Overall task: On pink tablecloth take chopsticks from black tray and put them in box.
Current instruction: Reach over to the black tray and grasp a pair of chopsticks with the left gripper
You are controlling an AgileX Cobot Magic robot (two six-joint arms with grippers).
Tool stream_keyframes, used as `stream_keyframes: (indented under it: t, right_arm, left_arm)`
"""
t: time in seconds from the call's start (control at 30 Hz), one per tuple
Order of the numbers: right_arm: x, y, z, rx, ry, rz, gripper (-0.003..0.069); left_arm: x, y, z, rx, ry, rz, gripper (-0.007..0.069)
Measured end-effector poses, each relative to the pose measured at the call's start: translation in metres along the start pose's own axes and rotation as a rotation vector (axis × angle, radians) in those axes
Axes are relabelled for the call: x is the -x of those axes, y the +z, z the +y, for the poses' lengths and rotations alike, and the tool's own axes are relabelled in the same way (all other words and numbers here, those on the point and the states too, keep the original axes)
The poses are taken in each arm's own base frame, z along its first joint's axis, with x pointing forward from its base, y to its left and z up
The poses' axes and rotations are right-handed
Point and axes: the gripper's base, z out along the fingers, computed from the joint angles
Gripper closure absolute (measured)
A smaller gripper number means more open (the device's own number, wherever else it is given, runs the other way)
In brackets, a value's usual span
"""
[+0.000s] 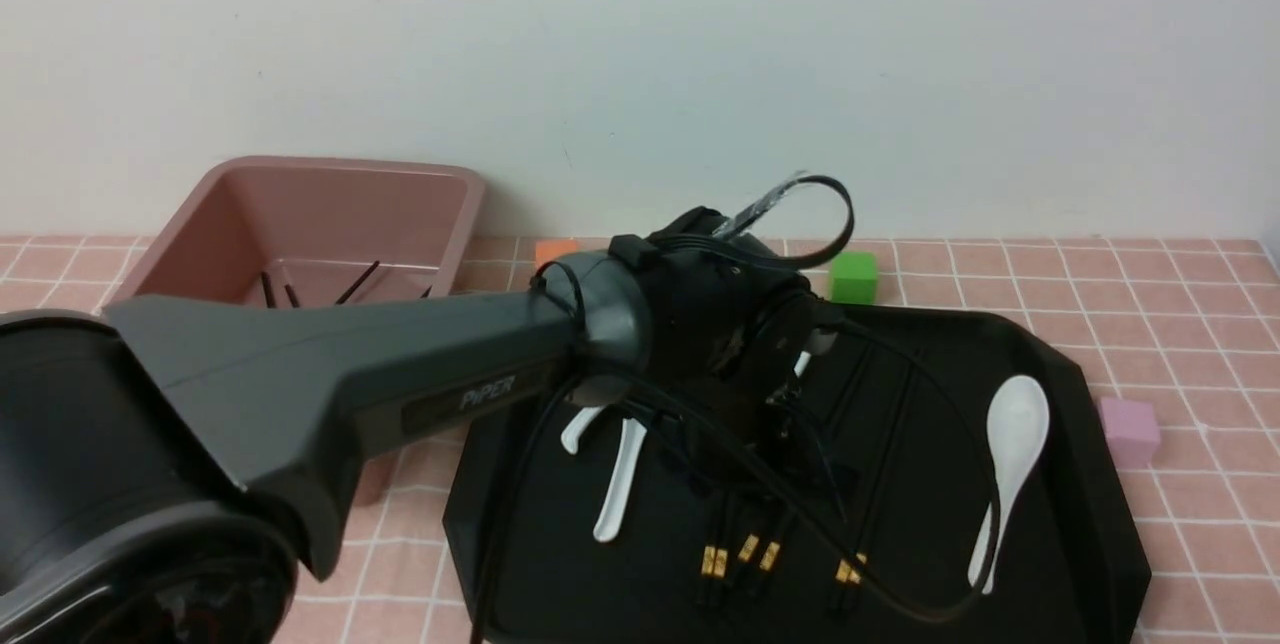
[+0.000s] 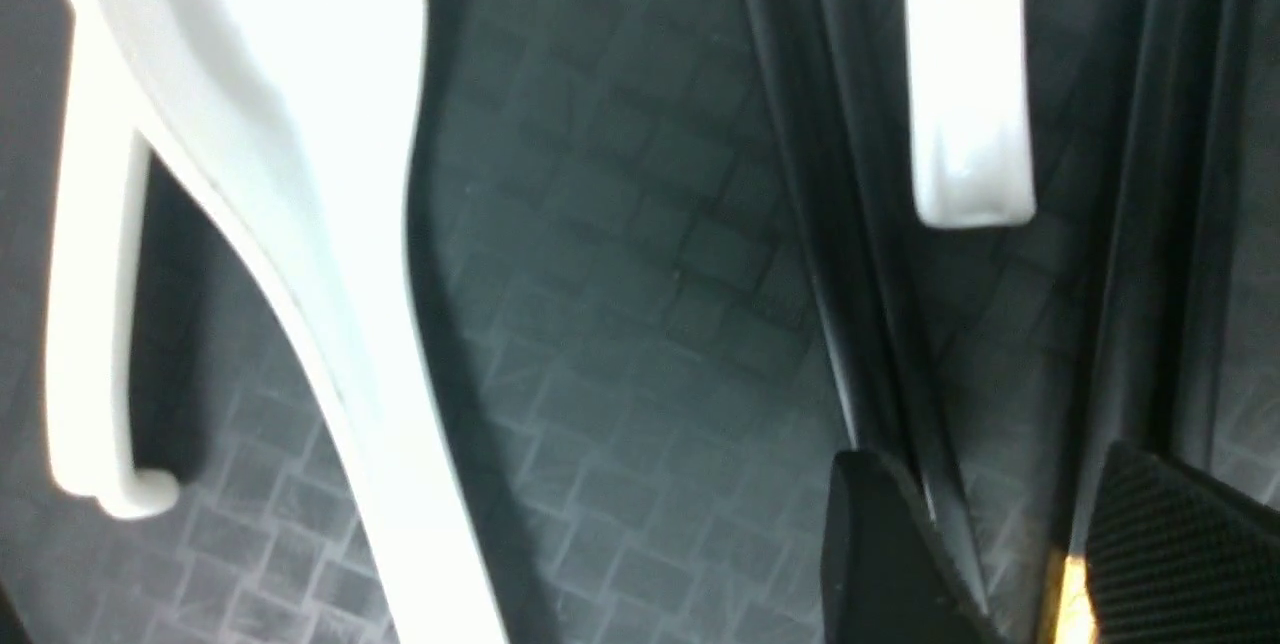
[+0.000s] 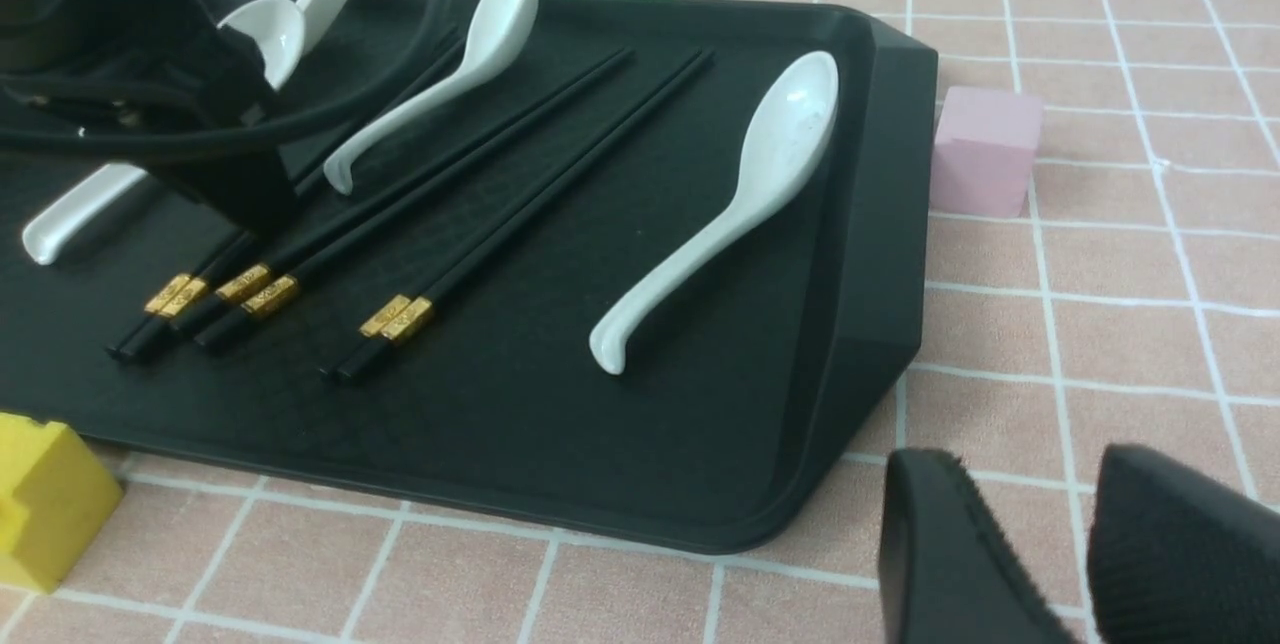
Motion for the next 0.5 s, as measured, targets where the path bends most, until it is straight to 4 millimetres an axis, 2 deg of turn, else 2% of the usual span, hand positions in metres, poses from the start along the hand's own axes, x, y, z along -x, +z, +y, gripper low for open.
stream_keyframes:
  t: [0.2, 0.5]
  right_arm:
    - [0.000, 0.000, 0.000, 0.000, 0.000, 0.000, 0.0419]
    - [0.000, 0.000, 0.000, 0.000, 0.001, 0.000, 0.0419]
  left_arm:
    - [-0.003, 0.017, 0.005, 0.018, -0.011, 0.039, 0.0321]
    - [-0.003, 0.017, 0.008, 0.027, -0.015, 0.047, 0.0321]
